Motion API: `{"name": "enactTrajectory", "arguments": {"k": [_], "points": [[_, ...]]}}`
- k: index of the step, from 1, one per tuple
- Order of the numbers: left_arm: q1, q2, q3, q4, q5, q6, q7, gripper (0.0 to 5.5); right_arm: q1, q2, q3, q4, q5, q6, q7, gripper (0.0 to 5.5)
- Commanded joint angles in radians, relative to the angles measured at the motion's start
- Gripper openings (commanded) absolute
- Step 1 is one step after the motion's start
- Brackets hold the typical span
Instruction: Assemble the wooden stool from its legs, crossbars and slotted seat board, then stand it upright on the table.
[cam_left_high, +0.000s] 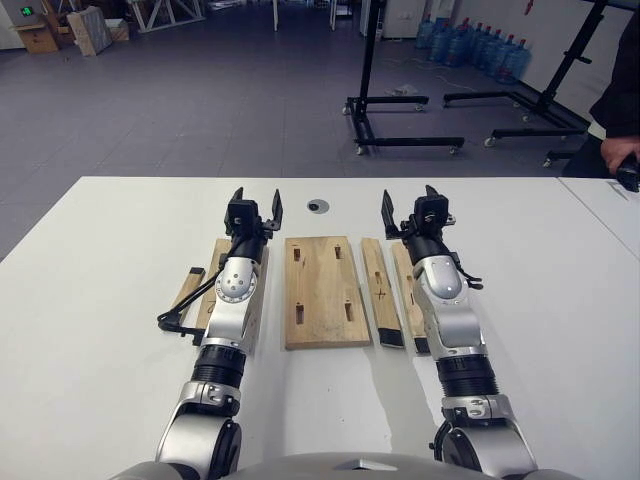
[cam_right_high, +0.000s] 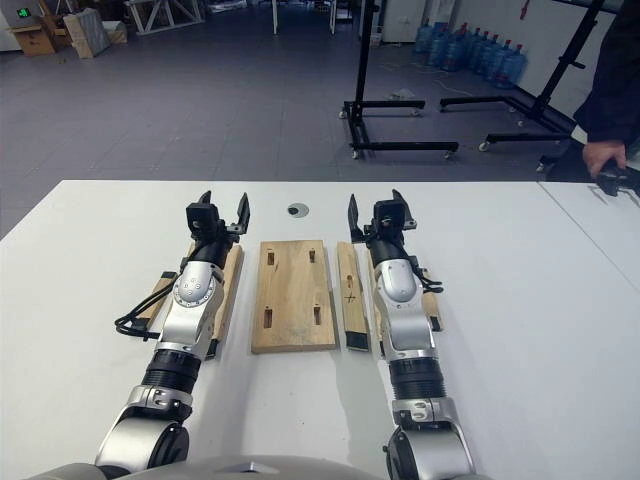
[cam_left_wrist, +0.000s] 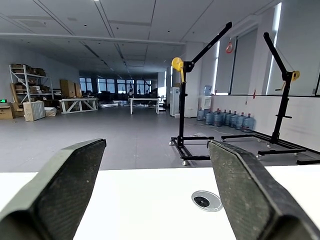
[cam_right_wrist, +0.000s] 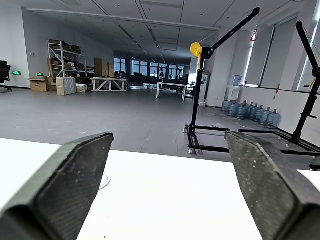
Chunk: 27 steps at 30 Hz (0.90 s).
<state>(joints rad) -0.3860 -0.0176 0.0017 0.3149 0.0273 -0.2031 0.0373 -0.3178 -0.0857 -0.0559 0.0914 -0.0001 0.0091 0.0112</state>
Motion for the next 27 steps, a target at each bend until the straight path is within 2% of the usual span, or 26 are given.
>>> {"name": "enactTrajectory", "arguments": {"k": [1,5,8,17,27], "points": [[0.026,-0.002,-0.008,-0.027,0.025,0.019,0.023,3.71,0.09,-0.096,-0.104,-0.071,0.055,0.103,0.047,4.12],[0.072,-0.01,-0.015,-0.086,0.044,0.02,0.046,3.71,0.292,-0.155,-0.159,-0.217,0.098,0.238,0.108,4.12],[0.099,-0.016,-0.017,-0.118,0.05,0.023,0.059,3.71,0.419,-0.154,-0.162,-0.306,0.138,0.352,0.14,4.12],[0.108,-0.021,-0.029,-0.141,0.054,0.039,0.054,3.71,0.509,-0.131,-0.154,-0.257,0.178,0.52,0.14,4.12],[0.11,-0.018,-0.026,-0.149,0.053,0.047,0.054,3.73,0.542,-0.167,-0.114,-0.203,0.163,0.649,0.139,2.31]]}}
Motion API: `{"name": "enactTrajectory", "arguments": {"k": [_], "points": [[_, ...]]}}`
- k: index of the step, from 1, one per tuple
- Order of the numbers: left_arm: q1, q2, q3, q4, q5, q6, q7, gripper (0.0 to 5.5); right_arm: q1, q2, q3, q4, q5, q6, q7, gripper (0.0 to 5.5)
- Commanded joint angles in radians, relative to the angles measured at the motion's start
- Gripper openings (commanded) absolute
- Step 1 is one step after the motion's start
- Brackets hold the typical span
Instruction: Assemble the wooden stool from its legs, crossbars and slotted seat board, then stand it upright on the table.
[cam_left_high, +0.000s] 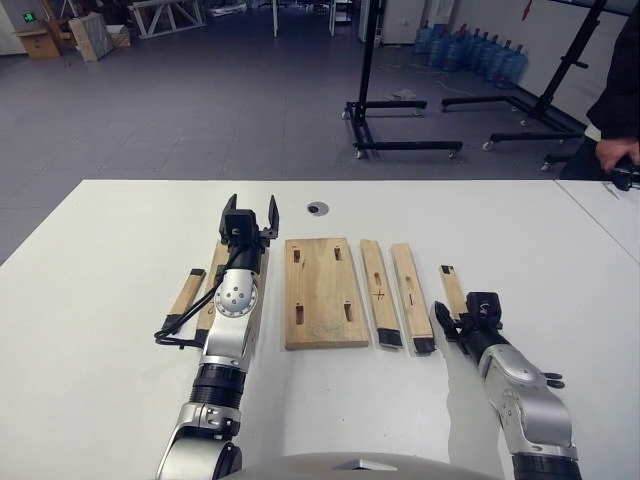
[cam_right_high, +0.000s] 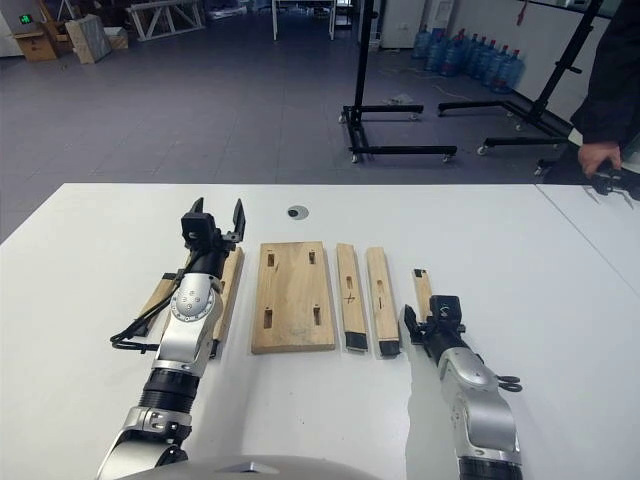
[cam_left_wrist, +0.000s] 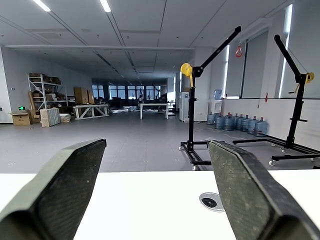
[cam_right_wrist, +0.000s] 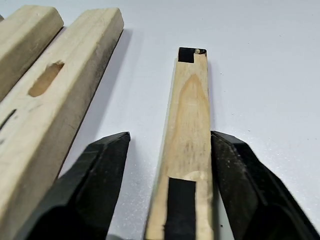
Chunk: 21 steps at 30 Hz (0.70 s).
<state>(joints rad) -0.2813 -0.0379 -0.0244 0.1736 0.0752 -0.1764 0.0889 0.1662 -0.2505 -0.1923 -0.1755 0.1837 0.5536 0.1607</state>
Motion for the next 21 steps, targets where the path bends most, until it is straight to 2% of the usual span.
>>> {"name": "enactTrajectory", "arguments": {"k": [1,7,10,15,18,21], "points": [[0.006,0.002,0.001,-0.009,0.005,0.023,0.004,3.73,0.058,-0.013,0.037,0.076,-0.031,0.107,-0.006,2.15],[0.01,-0.003,0.004,-0.011,-0.004,0.046,0.003,3.73,0.042,-0.026,0.04,0.126,-0.026,0.102,-0.008,1.3],[0.008,-0.002,0.004,-0.008,-0.01,0.051,-0.005,3.73,0.009,-0.015,0.008,0.154,-0.026,0.034,-0.028,1.3],[0.004,-0.026,0.073,-0.012,-0.158,0.096,-0.051,3.73,-0.228,-0.059,-0.014,0.288,-0.079,-0.088,-0.09,1.3],[-0.004,-0.019,0.1,-0.051,-0.377,0.253,-0.228,3.73,-0.36,-0.069,-0.001,0.226,-0.067,-0.289,-0.037,1.29],[0.013,-0.003,0.127,-0.133,-0.64,0.468,-0.401,3.73,-0.398,-0.048,0.12,0.154,-0.05,-0.423,0.119,1.29]]}}
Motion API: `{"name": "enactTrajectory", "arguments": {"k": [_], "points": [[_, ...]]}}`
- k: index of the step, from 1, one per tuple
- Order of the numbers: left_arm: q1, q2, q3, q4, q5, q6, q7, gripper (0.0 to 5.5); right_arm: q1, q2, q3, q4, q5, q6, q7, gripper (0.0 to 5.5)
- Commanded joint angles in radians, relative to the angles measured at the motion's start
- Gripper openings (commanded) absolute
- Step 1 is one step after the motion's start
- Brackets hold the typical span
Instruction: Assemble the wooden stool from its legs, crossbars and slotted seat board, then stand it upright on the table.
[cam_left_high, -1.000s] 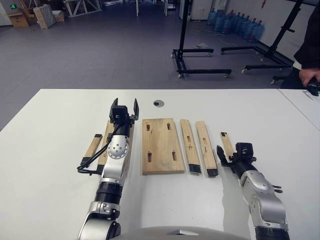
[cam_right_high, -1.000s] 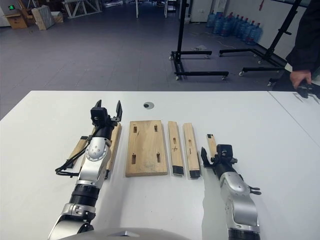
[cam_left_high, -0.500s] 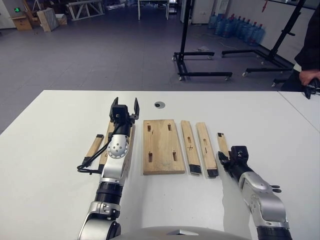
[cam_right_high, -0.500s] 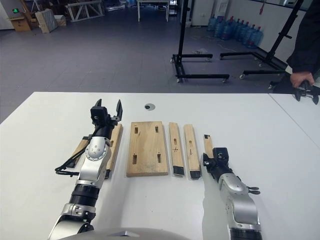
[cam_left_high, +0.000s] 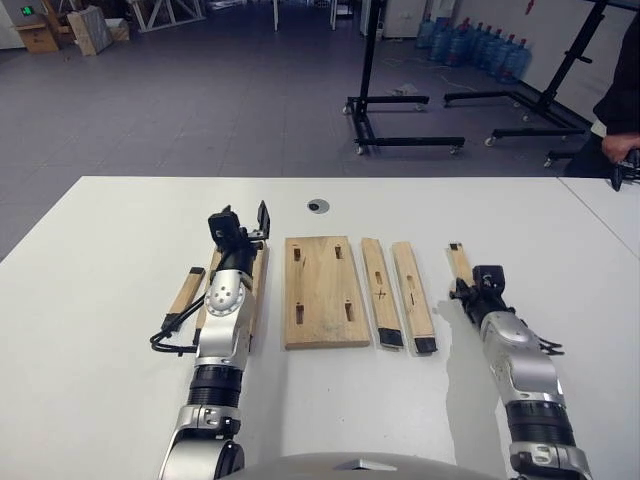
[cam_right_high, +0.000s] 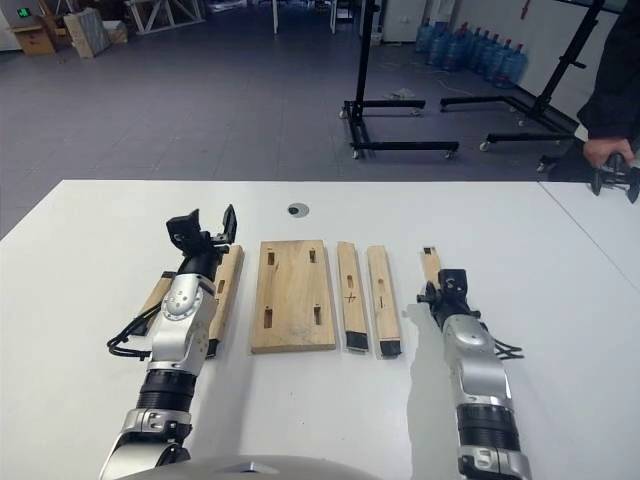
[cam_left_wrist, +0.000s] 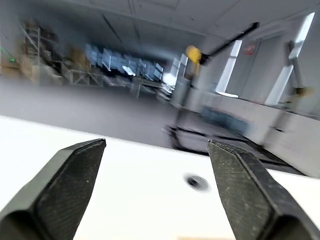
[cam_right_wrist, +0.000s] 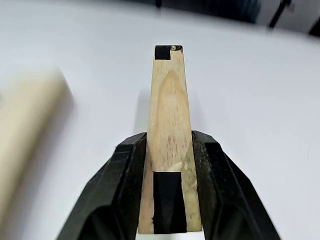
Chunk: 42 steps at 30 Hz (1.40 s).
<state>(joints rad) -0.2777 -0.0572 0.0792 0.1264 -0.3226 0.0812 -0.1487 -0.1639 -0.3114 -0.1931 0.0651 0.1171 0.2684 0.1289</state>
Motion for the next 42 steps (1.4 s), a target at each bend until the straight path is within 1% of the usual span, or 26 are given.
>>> {"name": "enactTrajectory", "arguments": {"k": [1,4,7,13,16,22,30,31,39,42], "points": [[0.018,0.029,0.034,-0.11,-0.323,0.282,-0.212,3.73,-0.075,0.027,0.17,-0.099,0.025,-0.168,0.208,1.29],[0.034,0.056,0.067,-0.157,-0.498,0.44,-0.291,3.73,-0.097,0.068,0.277,-0.102,0.049,-0.218,0.322,1.29],[0.031,0.067,0.081,-0.187,-0.597,0.528,-0.323,3.73,-0.102,0.089,0.328,-0.087,0.036,-0.255,0.364,1.29],[0.03,0.059,0.091,-0.141,-0.606,0.542,-0.314,3.73,-0.095,0.092,0.383,-0.105,0.052,-0.264,0.447,1.29],[0.013,0.046,0.116,-0.13,-0.629,0.537,-0.306,3.73,-0.093,0.096,0.385,-0.108,0.066,-0.241,0.462,1.29],[0.002,0.034,0.164,-0.147,-0.716,0.563,-0.313,2.88,-0.103,0.097,0.399,-0.099,0.075,-0.225,0.49,1.29],[-0.018,0.035,0.139,-0.124,-0.713,0.574,-0.314,1.66,-0.137,0.073,0.419,-0.068,0.07,-0.229,0.571,1.29],[-0.02,0.035,0.143,-0.116,-0.71,0.569,-0.31,1.61,-0.138,0.07,0.419,-0.066,0.069,-0.233,0.577,1.29],[-0.027,0.019,0.157,-0.108,-0.697,0.525,-0.306,0.55,-0.143,0.063,0.422,-0.054,0.053,-0.247,0.58,1.29],[-0.018,0.014,0.154,-0.117,-0.689,0.516,-0.312,0.43,-0.141,0.062,0.418,-0.057,0.05,-0.251,0.576,1.29]]}}
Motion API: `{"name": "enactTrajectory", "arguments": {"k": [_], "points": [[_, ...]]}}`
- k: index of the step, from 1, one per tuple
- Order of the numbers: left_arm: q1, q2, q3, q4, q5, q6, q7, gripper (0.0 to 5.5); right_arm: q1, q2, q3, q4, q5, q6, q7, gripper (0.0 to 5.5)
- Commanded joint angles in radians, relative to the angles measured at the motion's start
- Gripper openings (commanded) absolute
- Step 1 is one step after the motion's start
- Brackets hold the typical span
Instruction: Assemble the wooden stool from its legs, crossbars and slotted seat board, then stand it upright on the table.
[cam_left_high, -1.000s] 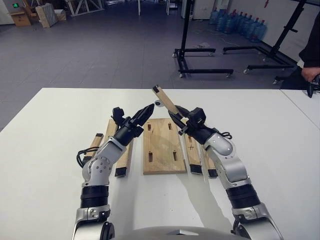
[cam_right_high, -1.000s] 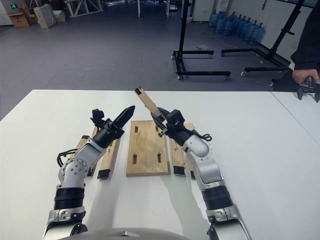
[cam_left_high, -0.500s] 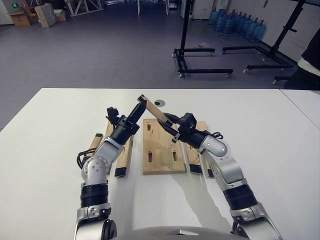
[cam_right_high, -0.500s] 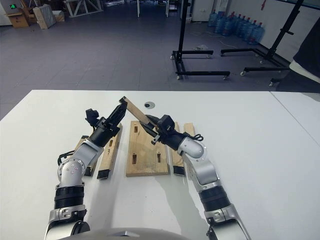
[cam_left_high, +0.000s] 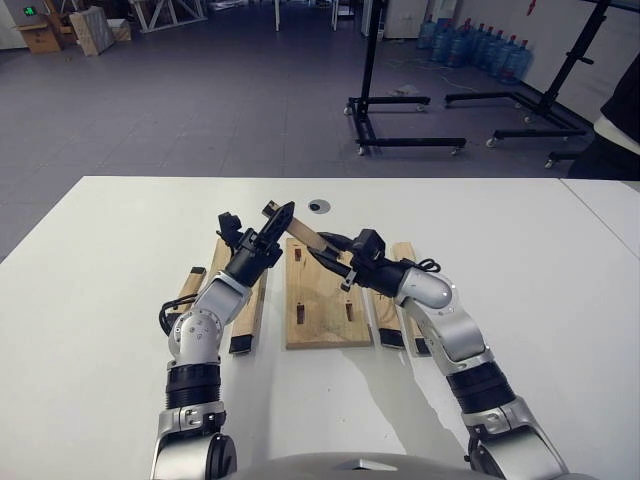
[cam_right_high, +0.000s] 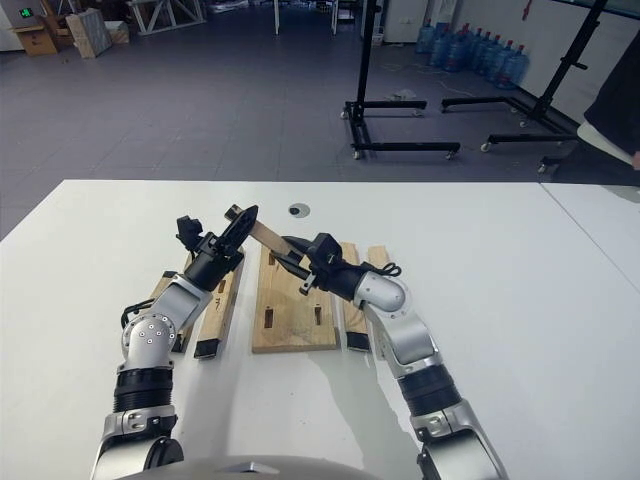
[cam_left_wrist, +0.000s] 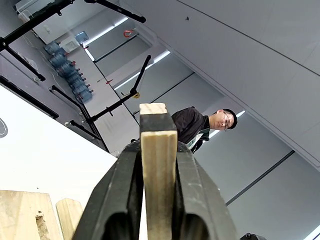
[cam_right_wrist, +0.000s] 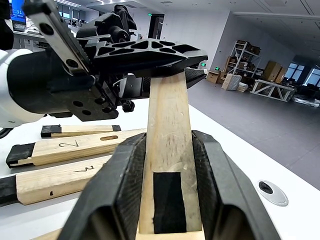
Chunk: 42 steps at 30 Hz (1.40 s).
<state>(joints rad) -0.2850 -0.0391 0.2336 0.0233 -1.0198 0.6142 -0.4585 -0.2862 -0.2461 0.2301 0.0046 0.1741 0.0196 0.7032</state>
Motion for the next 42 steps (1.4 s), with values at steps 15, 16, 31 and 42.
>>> {"name": "enactTrajectory", "arguments": {"k": [15,16,31,42], "points": [[-0.003,0.014,-0.034,-0.055,0.105,-0.084,-0.015,0.37,-0.015,-0.025,-0.055,0.05,-0.069,0.006,-0.108,2.89],[-0.002,0.012,-0.032,-0.058,0.115,-0.095,-0.004,0.37,-0.014,-0.029,-0.062,0.039,-0.064,0.011,-0.105,2.93],[0.067,0.103,0.04,-0.269,0.488,-0.319,0.367,0.37,0.13,-0.072,-0.132,-0.149,-0.048,0.091,-0.166,2.93],[0.363,0.104,-0.106,-0.411,0.814,-0.332,0.487,0.37,0.168,0.045,-0.123,-0.196,-0.124,0.128,-0.4,2.93]]}}
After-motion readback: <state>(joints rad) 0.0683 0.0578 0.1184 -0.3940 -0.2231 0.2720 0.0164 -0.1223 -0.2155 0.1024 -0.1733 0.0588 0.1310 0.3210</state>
